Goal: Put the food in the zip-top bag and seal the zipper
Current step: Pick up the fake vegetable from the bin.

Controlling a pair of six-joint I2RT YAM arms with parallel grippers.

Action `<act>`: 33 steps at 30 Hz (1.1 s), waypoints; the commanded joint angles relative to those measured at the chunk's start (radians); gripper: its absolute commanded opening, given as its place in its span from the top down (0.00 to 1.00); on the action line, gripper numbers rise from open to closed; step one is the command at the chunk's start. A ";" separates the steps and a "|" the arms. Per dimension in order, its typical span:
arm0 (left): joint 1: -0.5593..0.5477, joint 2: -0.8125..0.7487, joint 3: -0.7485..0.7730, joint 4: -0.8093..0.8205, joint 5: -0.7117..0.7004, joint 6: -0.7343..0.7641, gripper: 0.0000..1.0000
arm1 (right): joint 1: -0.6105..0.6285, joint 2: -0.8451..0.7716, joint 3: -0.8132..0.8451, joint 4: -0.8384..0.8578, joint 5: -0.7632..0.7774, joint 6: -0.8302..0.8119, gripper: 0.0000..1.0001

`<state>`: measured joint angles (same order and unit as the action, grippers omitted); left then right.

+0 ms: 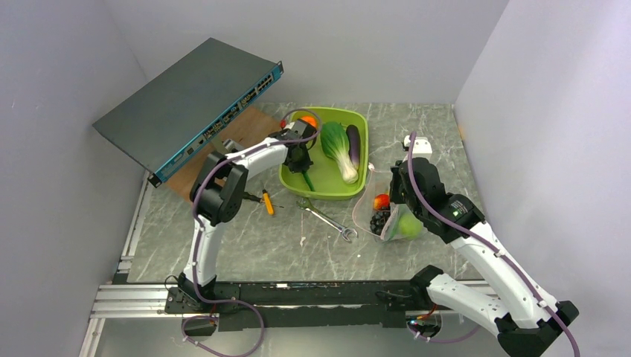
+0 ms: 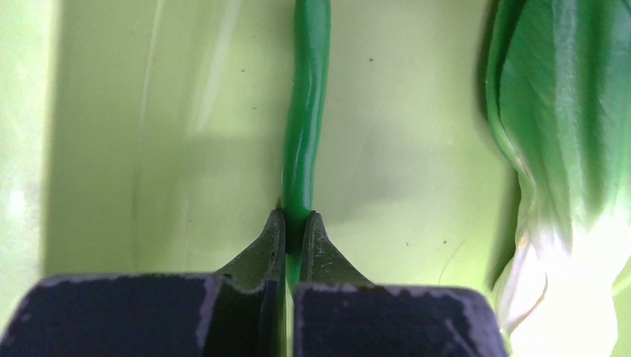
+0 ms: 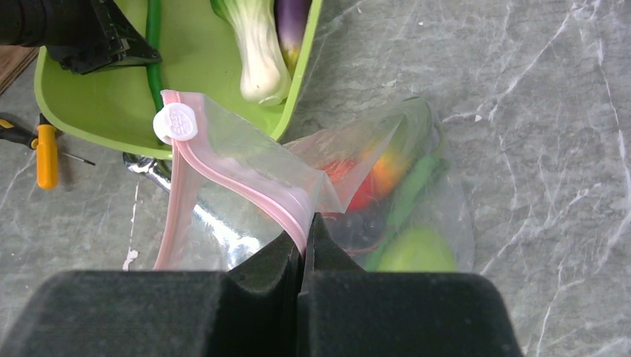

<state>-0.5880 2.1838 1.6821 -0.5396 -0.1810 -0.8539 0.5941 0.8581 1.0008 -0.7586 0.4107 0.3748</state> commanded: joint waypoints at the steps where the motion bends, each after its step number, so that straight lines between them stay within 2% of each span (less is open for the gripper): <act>1: -0.009 -0.127 -0.083 0.050 0.154 0.099 1.00 | 0.000 -0.015 0.013 0.025 0.021 0.006 1.00; 12: -0.010 -0.508 -0.392 0.241 0.394 0.160 1.00 | 0.001 -0.010 0.042 0.023 -0.034 0.007 1.00; 19: -0.011 -0.663 -0.455 0.209 0.546 0.193 1.00 | 0.001 0.016 0.057 0.028 -0.046 0.012 1.00; 25: -0.021 -0.821 -0.517 0.139 0.775 0.276 1.00 | 0.001 0.024 0.067 0.030 -0.029 0.011 1.00; 28: -0.044 -0.881 -0.554 0.154 0.927 0.228 1.00 | 0.001 0.030 0.059 0.039 -0.031 0.010 1.00; 33: -0.132 -0.906 -0.581 0.178 1.052 0.119 1.00 | 0.001 0.036 0.045 0.067 -0.055 0.007 1.00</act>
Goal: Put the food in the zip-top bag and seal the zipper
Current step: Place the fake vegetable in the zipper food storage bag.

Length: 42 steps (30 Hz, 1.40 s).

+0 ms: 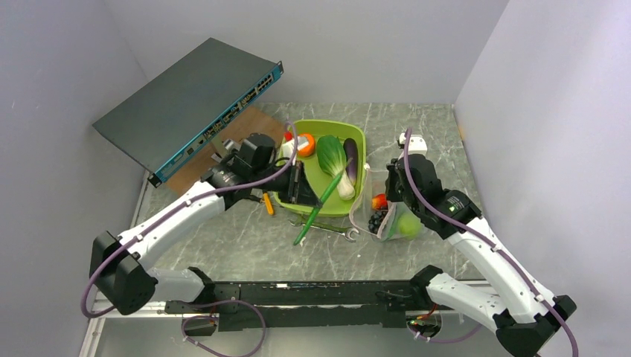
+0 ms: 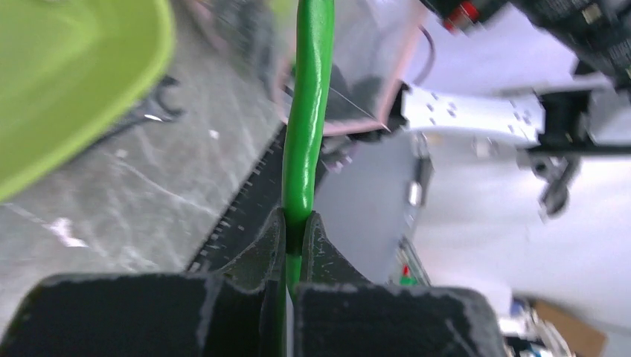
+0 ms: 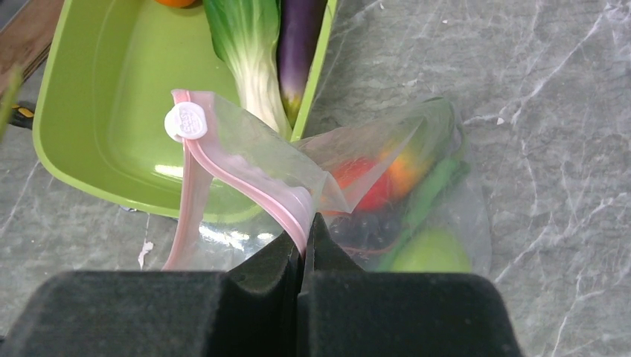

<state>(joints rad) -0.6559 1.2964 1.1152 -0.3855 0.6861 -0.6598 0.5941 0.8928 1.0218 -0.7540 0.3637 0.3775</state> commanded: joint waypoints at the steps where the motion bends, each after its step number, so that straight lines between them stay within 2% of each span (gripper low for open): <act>1: -0.089 -0.009 -0.013 0.030 0.202 -0.095 1.00 | 0.000 0.002 0.023 0.066 -0.015 0.003 1.00; 6: -0.177 0.078 -0.009 0.108 0.293 -0.230 1.00 | 0.004 -0.016 0.011 0.081 -0.038 -0.009 1.00; 9: -0.203 0.119 -0.050 0.243 0.333 -0.340 1.00 | 0.015 -0.034 0.000 0.089 -0.041 -0.020 1.00; 11: -0.215 0.145 -0.084 0.409 0.362 -0.451 1.00 | 0.023 -0.045 -0.006 0.095 -0.045 -0.027 1.00; 15: -0.214 0.204 -0.140 0.641 0.383 -0.655 1.00 | 0.041 -0.077 -0.018 0.111 -0.063 -0.040 1.00; 17: -0.215 0.241 -0.166 0.822 0.367 -0.819 1.00 | 0.051 -0.088 -0.025 0.118 -0.070 -0.048 1.00; 21: -0.229 0.347 -0.184 1.217 0.264 -1.146 0.96 | 0.075 -0.104 -0.052 0.135 -0.082 -0.057 1.00; 24: -0.263 0.459 -0.134 1.438 0.183 -1.338 0.91 | 0.081 -0.104 -0.058 0.137 -0.080 -0.054 1.00; 26: -0.279 0.537 -0.083 1.535 0.146 -1.413 0.88 | 0.081 -0.102 -0.053 0.133 -0.076 -0.048 1.00; 27: -0.285 0.555 -0.064 1.534 0.126 -1.418 0.87 | 0.083 -0.101 -0.048 0.130 -0.074 -0.044 1.00; 30: -0.293 0.548 -0.059 1.385 0.041 -1.324 0.85 | 0.084 -0.101 -0.035 0.108 -0.063 -0.036 1.00; 37: -0.295 0.484 -0.171 1.206 -0.144 -1.147 0.57 | 0.084 -0.113 -0.033 0.072 -0.031 -0.037 1.00; 42: -0.297 0.444 -0.170 1.081 -0.151 -1.011 0.50 | 0.085 -0.098 -0.026 0.076 -0.028 -0.027 1.00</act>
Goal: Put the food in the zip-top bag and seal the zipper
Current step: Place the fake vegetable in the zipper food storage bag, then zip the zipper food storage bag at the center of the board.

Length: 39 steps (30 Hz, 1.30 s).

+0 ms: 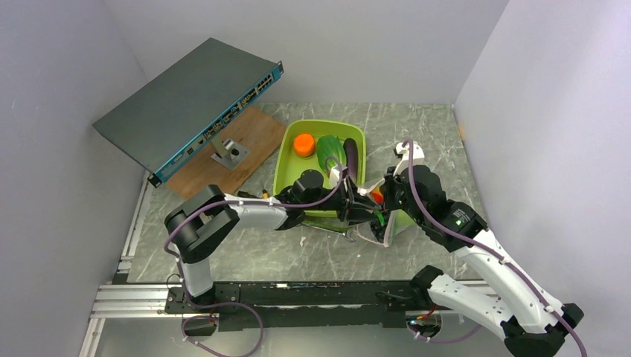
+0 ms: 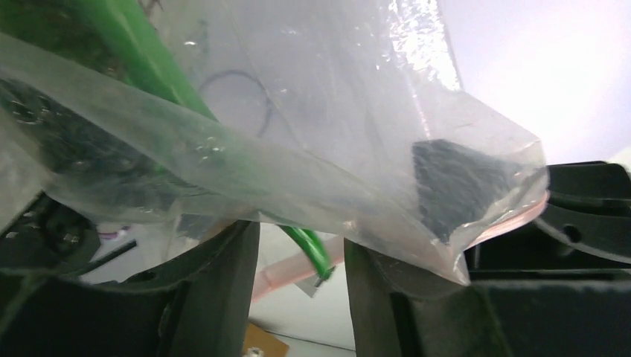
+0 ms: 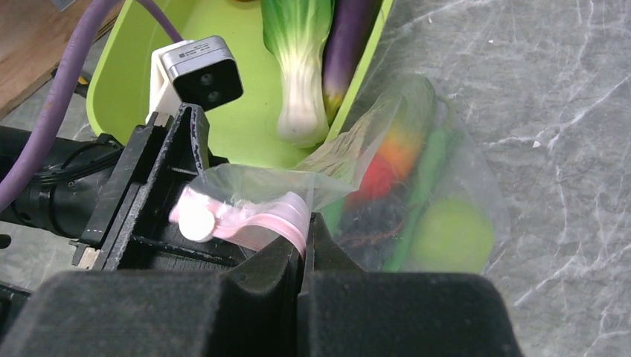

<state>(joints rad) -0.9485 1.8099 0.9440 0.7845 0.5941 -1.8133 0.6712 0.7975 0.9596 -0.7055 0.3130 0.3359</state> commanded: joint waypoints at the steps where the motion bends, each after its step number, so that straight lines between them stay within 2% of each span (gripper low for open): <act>1: -0.003 -0.086 0.001 -0.114 -0.061 0.180 0.49 | 0.007 0.000 0.039 0.028 0.024 0.015 1.00; 7: -0.005 -0.234 0.055 -0.470 -0.150 0.518 0.47 | 0.007 -0.003 0.038 0.022 0.040 0.007 1.00; 10: -0.014 -0.308 0.056 -0.563 -0.202 0.660 0.47 | 0.007 0.001 0.039 0.021 0.043 0.007 1.00; 14: -0.022 -0.395 0.021 -0.586 -0.234 0.785 0.49 | 0.007 0.019 0.057 0.018 0.053 0.013 1.00; 22: -0.029 -0.513 -0.016 -0.628 -0.358 0.990 0.70 | 0.006 0.024 0.109 -0.022 0.052 0.001 1.00; 26: -0.032 -0.561 0.017 -0.637 -0.417 1.147 0.65 | 0.007 0.013 0.161 -0.074 0.055 0.004 1.00; 30: -0.032 -0.666 -0.039 -0.540 -0.481 1.273 0.57 | 0.007 0.005 0.269 -0.137 0.054 0.001 1.00; 34: -0.032 -0.759 -0.109 -0.443 -0.508 1.359 0.55 | 0.007 0.030 0.359 -0.191 -0.053 -0.064 1.00; 36: -0.032 -0.804 -0.122 -0.430 -0.498 1.390 0.55 | 0.006 0.054 0.392 -0.207 -0.172 -0.112 1.00; 39: -0.032 -0.857 -0.114 -0.493 -0.506 1.419 0.55 | 0.007 0.095 0.421 -0.211 -0.408 -0.165 1.00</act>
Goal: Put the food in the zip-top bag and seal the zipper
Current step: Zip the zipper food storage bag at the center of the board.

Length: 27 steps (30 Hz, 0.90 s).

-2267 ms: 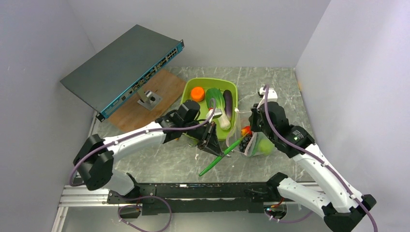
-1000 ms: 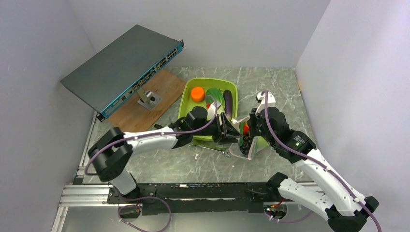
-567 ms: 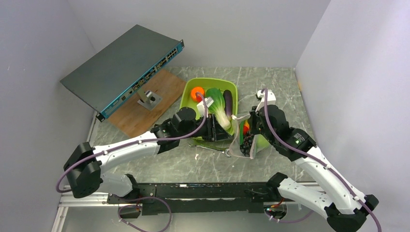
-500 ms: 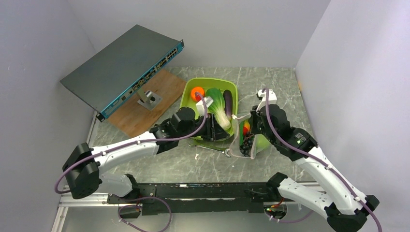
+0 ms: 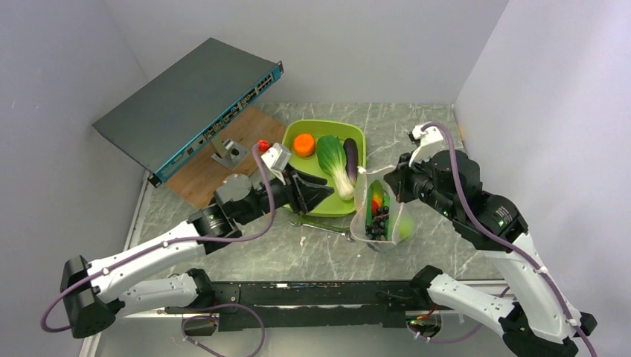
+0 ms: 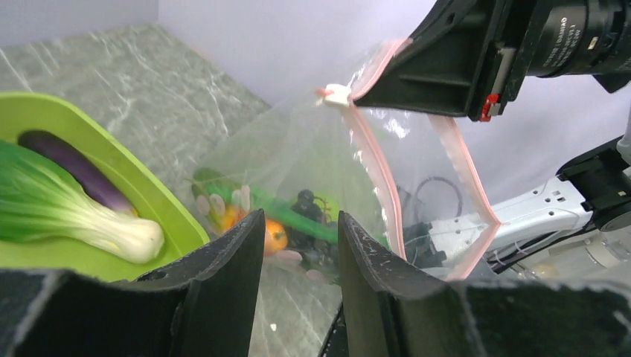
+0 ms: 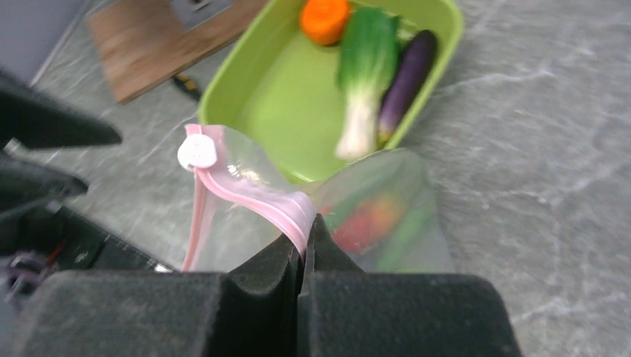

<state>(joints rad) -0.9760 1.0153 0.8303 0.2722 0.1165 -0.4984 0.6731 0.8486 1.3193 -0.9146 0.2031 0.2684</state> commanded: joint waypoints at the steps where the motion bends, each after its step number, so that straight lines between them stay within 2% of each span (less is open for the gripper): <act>1: -0.004 -0.082 0.003 -0.007 -0.030 0.117 0.55 | 0.005 0.058 0.066 0.002 -0.394 -0.112 1.00; 4: -0.004 -0.155 0.013 -0.105 -0.051 0.171 0.56 | 0.007 0.104 0.068 0.038 -0.634 -0.116 1.00; 9: -0.004 -0.352 -0.033 -0.214 -0.169 0.230 0.57 | 0.043 0.165 0.042 0.158 -0.904 -0.044 1.00; 14: -0.004 -0.555 -0.097 -0.293 -0.297 0.241 0.53 | 0.155 0.222 0.005 0.353 -1.075 0.083 1.00; 16: -0.004 -0.603 -0.095 -0.346 -0.329 0.237 0.51 | 0.201 0.266 0.011 0.395 -1.110 0.100 1.00; 22: -0.004 -0.668 -0.079 -0.470 -0.391 0.197 0.51 | 0.201 0.388 -0.008 0.410 -1.126 0.092 1.00; 25: -0.005 -0.680 -0.096 -0.482 -0.405 0.181 0.51 | 0.157 0.448 -0.059 0.401 -1.061 0.077 1.00; 27: -0.004 -0.682 -0.112 -0.481 -0.408 0.173 0.52 | 0.092 0.515 -0.078 0.391 -1.071 0.092 1.00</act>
<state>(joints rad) -0.9768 0.3481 0.7387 -0.1738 -0.2497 -0.3012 0.8562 1.2888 1.2755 -0.5686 -0.8585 0.3443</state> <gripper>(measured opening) 0.491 0.007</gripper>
